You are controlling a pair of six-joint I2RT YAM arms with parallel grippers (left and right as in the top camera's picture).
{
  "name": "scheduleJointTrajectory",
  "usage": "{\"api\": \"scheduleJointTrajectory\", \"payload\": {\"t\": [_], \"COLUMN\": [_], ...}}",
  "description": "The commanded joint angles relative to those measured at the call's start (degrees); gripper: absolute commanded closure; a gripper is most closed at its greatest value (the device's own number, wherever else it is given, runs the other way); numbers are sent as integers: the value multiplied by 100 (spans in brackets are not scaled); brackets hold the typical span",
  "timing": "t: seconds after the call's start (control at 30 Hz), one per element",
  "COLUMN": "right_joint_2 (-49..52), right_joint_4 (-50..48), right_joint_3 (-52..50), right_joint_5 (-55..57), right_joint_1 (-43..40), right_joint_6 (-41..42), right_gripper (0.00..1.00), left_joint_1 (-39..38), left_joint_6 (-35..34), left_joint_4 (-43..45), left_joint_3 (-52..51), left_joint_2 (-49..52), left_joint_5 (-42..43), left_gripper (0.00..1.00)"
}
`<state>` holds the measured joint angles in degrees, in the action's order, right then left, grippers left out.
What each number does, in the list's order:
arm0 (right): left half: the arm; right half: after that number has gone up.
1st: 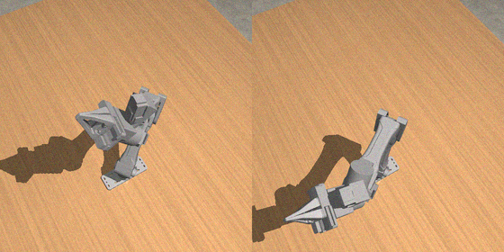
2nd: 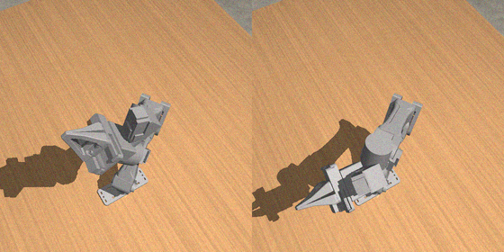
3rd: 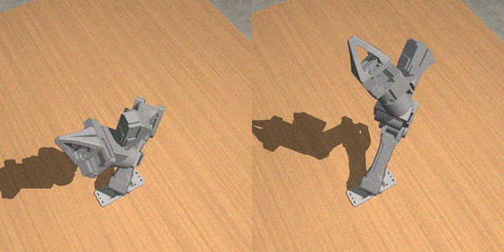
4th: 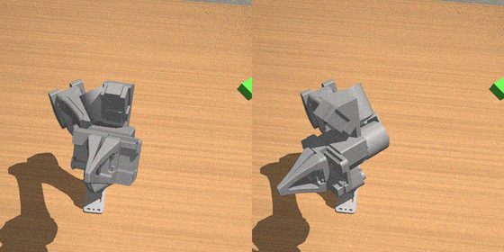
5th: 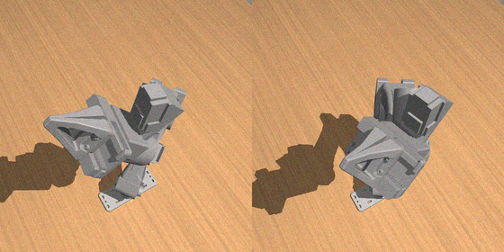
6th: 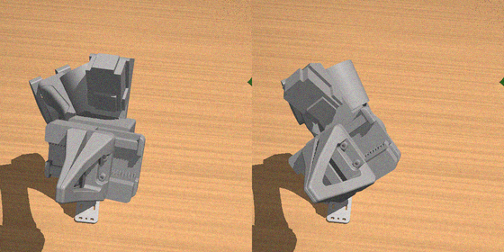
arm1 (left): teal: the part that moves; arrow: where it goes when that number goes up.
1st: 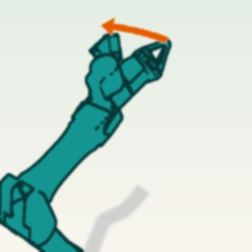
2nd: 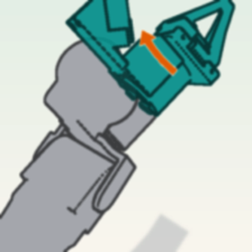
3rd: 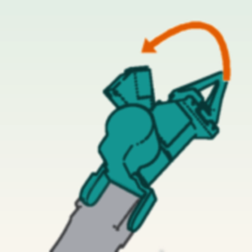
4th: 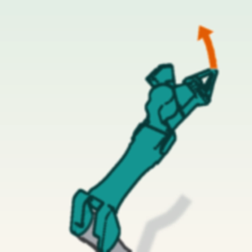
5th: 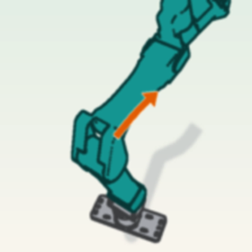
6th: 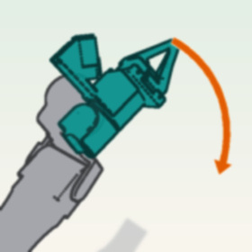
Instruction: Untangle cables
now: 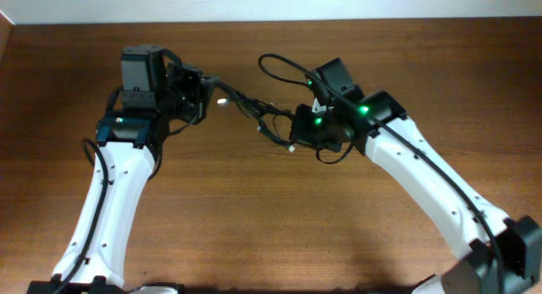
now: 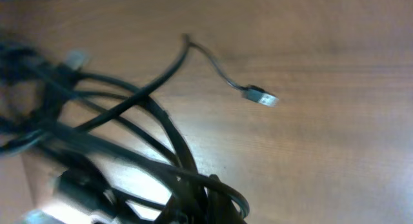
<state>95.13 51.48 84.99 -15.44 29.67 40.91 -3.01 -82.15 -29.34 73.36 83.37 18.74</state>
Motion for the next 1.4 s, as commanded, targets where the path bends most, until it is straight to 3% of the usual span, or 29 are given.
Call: {"api": "scheduleJointTrajectory", "payload": {"t": [0.0, 0.1, 0.13, 0.27, 0.33, 0.53, 0.6, 0.7, 0.73, 0.8, 0.93, 1.03, 1.07, 1.1, 1.17, 1.23, 1.37], "right_joint_2": [-706, -1287, -1421, -1860, -1989, -2245, -2251, -2245, -2238, -2238, -2238, -2238, -2232, -2218, -2190, -2114, -1895], "right_joint_4": [-315, -986, -1150, -1591, -1574, -1368, -1145, -852, -787, -649, -295, -48, 28, 63, 87, 79, 17], "right_joint_3": [-151, -149, -149, -149, -149, -149, -149, -151, -151, -151, -151, -151, -151, -151, -151, -151, -151], "right_joint_5": [-431, -538, -562, -634, -531, -533, -540, -531, -525, -450, -651, -1478, -1735, -1735, -1735, -1738, -2188], "right_joint_1": [-50, -103, -138, -365, -623, -1871, -2378, -2647, -2669, -2669, -2669, -2669, -2632, -2592, -2494, -2328, -2009], "right_joint_6": [-1576, -1670, -1655, -1650, -1648, -1641, -1294, -1290, -1322, -1325, -1436, -2074, -2100, -2100, -2100, -2096, -2190], "right_gripper": [96, 96, 96, 96, 96, 96, 96, 96, 96, 96, 93, 93, 84, 79, 70, 49, 39], "left_joint_1": [282, 55, -2, -470, -754, -756, -568, -343, -304, -293, -284, -284, -284, -284, -284, -284, -282], "left_joint_6": [916, 3099, 3486, 6354, 7418, 7420, 6787, 5626, 5305, 5403, 6533, 7331, 7853, 8081, 8244, 8242, 8242], "left_joint_4": [-295, -431, -413, -295, -514, -802, -800, -780, -756, -522, 129, 627, 857, 922, 946, 951, 1014], "left_joint_3": [142, 142, 142, 142, 142, 142, 142, 142, 142, 142, 142, 142, 142, 142, 142, 142, 142], "left_joint_2": [-66, -66, -66, -66, -66, -66, -66, -66, -66, -66, -66, -66, -66, -66, -66, -66, -66], "left_joint_5": [-1360, -1067, -896, 457, 107, -2302, -2951, -3001, -2839, -2146, -669, 678, 1663, 2107, 2581, 2988, 3392], "left_gripper": [100, 100, 100, 100, 100, 100, 100, 100, 100, 100, 100, 100, 100, 100, 100, 100, 100]}}
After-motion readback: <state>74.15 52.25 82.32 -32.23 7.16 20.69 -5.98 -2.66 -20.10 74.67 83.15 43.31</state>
